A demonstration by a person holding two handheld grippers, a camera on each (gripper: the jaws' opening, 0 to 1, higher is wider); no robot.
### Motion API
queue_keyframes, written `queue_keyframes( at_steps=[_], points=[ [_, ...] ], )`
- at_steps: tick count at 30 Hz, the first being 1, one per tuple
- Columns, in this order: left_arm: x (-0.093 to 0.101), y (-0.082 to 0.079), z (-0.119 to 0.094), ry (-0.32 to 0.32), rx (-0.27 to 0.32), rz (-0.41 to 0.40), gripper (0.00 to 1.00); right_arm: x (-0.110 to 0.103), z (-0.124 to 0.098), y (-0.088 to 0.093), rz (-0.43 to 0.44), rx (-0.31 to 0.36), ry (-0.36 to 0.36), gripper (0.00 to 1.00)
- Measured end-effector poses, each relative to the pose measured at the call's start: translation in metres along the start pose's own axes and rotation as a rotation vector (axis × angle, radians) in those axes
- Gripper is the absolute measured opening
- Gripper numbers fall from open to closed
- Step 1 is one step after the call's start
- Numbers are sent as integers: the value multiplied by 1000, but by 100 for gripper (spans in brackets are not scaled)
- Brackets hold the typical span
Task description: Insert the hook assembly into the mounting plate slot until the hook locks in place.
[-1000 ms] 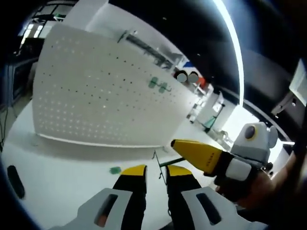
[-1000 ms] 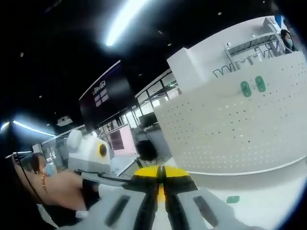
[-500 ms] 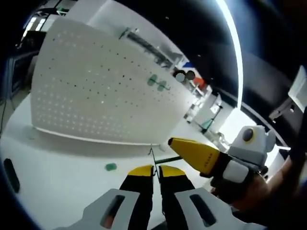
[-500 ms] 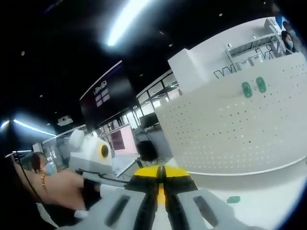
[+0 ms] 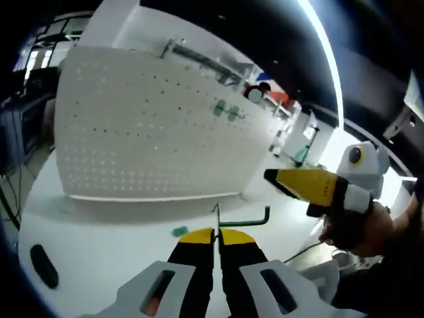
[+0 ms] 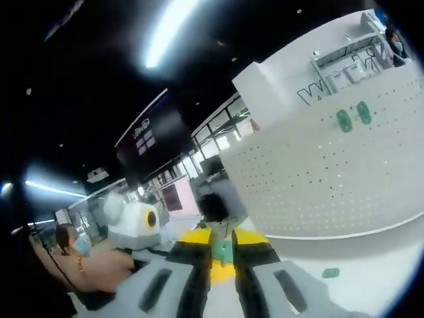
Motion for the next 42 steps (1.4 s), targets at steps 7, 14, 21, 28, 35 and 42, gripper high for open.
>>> queue_keyframes(
  at_steps=[7,14,21,28,35,42],
  points=[
    [5,-9,2,-7,19,93,1,3,5,5,64,-67,-41,10],
    [9,-14,2,-11,34,174,1,0,6,20,109,-107,-42,14],
    [16,-14,5,8,54,197,1,0,5,24,125,-109,-33,14],
    [21,-17,6,18,79,216,1,0,10,27,138,-115,-27,11],
    [18,-17,3,9,83,237,1,-3,10,30,144,-126,-34,4],
    [16,-12,3,16,58,218,2,1,6,35,137,-98,60,1]
  ],
)
Point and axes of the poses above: the point that each gripper's makers call its tool centre point, and the gripper's own axes: z roughly forward along the fingers, x roughly to its right, y roughly out of its underside, the point moved 5 cm from there along -z, roughly backward along the fingers, and after that the axes turned 7 degrees about x, right-handed, at the moved point
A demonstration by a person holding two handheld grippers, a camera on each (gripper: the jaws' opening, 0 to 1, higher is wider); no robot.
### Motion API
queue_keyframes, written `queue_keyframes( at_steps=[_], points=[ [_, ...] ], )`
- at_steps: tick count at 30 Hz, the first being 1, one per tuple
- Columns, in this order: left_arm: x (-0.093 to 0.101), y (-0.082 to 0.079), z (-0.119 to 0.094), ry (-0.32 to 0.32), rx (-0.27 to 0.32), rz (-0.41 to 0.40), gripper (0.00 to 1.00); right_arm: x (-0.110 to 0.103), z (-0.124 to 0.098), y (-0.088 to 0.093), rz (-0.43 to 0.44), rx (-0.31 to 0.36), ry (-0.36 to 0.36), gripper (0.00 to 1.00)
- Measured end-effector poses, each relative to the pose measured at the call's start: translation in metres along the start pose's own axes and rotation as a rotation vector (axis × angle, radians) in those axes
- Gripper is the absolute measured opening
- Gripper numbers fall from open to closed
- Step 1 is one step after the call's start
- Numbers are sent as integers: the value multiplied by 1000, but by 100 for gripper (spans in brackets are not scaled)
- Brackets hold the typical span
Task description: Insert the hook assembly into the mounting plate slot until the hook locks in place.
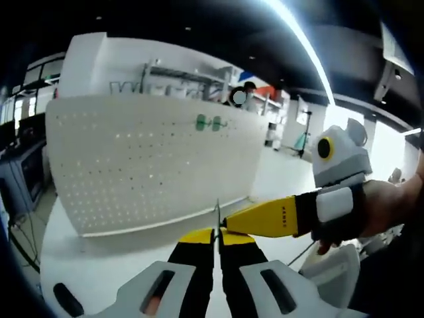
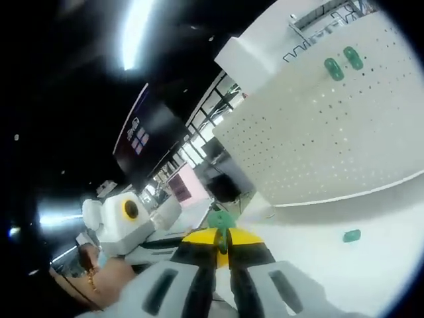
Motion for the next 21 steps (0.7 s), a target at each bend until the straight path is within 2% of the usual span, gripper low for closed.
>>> queue_keyframes(
  at_steps=[2,10,12,13,18,21],
  points=[
    [1,2,0,-9,-22,23,2,-2,0,2,-25,-12,-8,1],
    [4,5,4,-8,-8,22,4,3,-4,1,-40,-11,1,0],
    [5,5,4,4,-18,89,5,3,-5,-1,-54,-9,3,0],
    [8,4,4,12,-18,99,7,3,-6,-2,-53,-6,3,0],
    [14,6,5,42,-12,73,36,4,-5,-5,-89,-14,-2,0],
    [18,10,4,60,-15,68,47,3,-5,-5,-115,-24,-9,0]
  ],
)
Point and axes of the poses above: the point that each gripper's makers call its tool centre point, and the gripper's own axes: z roughly forward along the fingers, x roughly to its right, y roughly out of its underside, the point moved 5 cm from there along -z, roughly backward along the fingers, and after that the axes turned 7 degrees about x, right-handed, at the moved point
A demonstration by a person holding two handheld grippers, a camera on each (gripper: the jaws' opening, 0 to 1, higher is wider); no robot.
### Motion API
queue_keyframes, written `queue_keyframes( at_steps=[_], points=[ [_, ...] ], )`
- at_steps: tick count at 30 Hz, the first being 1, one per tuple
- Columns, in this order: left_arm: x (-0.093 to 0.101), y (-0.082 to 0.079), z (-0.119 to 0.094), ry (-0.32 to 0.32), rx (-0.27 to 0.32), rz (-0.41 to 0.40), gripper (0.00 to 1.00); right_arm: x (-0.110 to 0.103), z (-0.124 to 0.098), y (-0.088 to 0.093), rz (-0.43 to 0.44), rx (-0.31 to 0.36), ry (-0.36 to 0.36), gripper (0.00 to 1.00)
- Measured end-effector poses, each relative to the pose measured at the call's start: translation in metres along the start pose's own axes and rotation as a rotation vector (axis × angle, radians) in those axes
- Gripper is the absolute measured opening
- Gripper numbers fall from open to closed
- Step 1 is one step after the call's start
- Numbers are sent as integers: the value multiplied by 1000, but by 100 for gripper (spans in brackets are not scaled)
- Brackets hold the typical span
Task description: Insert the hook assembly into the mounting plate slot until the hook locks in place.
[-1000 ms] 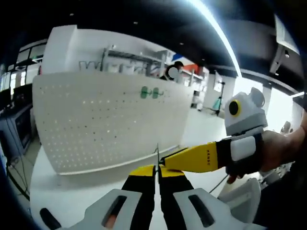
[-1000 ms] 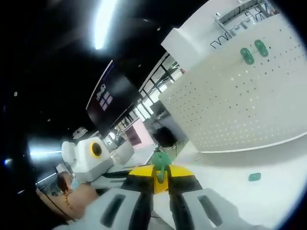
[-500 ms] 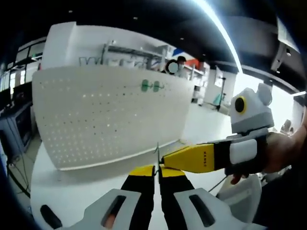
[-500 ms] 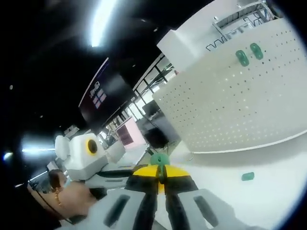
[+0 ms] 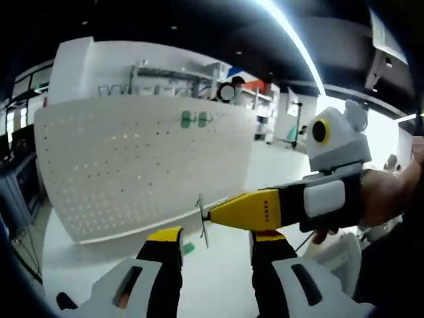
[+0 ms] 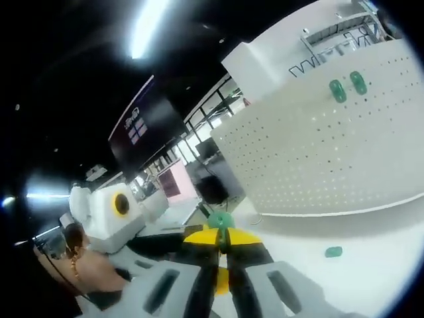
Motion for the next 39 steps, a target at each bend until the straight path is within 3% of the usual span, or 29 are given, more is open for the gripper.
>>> queue_keyframes(
  at_steps=[2,4,11,13,14,17,28,39],
  points=[
    [1,4,0,5,-8,-14,52,0,1,0,-14,-9,-7,0],
    [2,10,0,3,-20,-85,59,-1,3,4,-19,-38,-29,1],
    [7,22,-4,22,-34,-96,88,4,3,11,-28,-68,-28,1],
    [7,22,-6,21,-22,-79,91,8,2,13,-19,-66,-25,1],
    [7,22,-6,21,-27,-82,92,11,1,14,26,-61,-12,1],
    [7,21,-7,20,-17,-102,99,17,-1,15,17,-66,-1,1],
    [9,11,-10,23,7,-88,100,24,-12,12,1,-45,36,1],
    [10,12,-10,4,15,-99,100,41,-16,-4,-86,4,97,1]
  ],
)
Point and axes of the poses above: the point that each gripper's makers call its tool centre point, and the gripper's own axes: z roughly forward along the fingers, x roughly to its right, y roughly out of its underside, the point moved 5 cm from there along -z, roughly backward along the fingers, and after that the axes turned 7 degrees about x, right-handed, at the moved point
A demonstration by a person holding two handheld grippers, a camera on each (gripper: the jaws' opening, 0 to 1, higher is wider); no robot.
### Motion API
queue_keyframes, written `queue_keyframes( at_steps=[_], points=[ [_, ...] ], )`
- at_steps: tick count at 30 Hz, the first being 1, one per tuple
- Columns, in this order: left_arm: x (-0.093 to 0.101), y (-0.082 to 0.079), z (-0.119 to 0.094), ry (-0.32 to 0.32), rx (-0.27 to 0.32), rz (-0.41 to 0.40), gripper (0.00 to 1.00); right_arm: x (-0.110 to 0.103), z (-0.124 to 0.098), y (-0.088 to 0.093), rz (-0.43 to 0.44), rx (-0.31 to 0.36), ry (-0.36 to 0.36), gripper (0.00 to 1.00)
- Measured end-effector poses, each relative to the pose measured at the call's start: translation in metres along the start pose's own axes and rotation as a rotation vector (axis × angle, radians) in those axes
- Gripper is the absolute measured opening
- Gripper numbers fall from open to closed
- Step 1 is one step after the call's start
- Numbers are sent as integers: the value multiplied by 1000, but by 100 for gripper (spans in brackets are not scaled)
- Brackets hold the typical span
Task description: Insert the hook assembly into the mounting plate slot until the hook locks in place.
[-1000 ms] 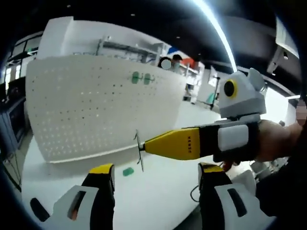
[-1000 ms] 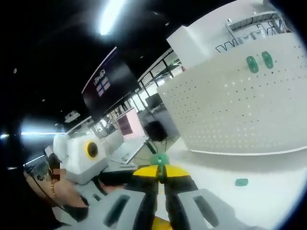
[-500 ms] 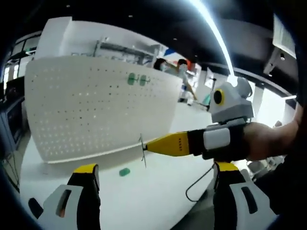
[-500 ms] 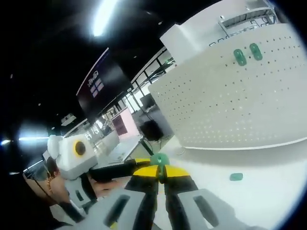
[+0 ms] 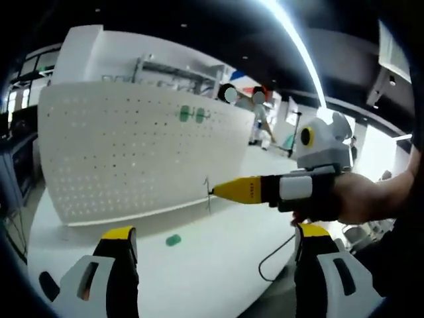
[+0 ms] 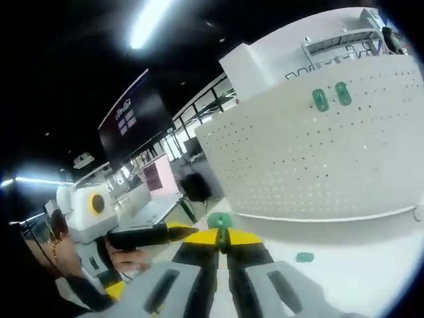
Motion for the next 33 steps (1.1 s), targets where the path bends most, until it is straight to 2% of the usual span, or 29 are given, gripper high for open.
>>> queue_keyframes(
  at_steps=[15,25,33],
  points=[
    [0,1,1,-17,-6,-2,100,66,3,-54,-126,162,187,1],
    [-11,2,-5,-46,-17,-5,100,108,5,-84,-194,221,292,1],
    [-20,-6,-6,-71,8,-21,100,134,10,-109,-251,258,355,1]
  ],
)
Point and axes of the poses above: the point that each gripper's makers call its tool centre point, and the gripper's own axes: z roughly forward along the fingers, x roughly to its right, y roughly out of its underside, the point moved 5 cm from there along -z, roughly backward along the fingers, and after that the axes turned 7 degrees about x, right-handed, at the moved point
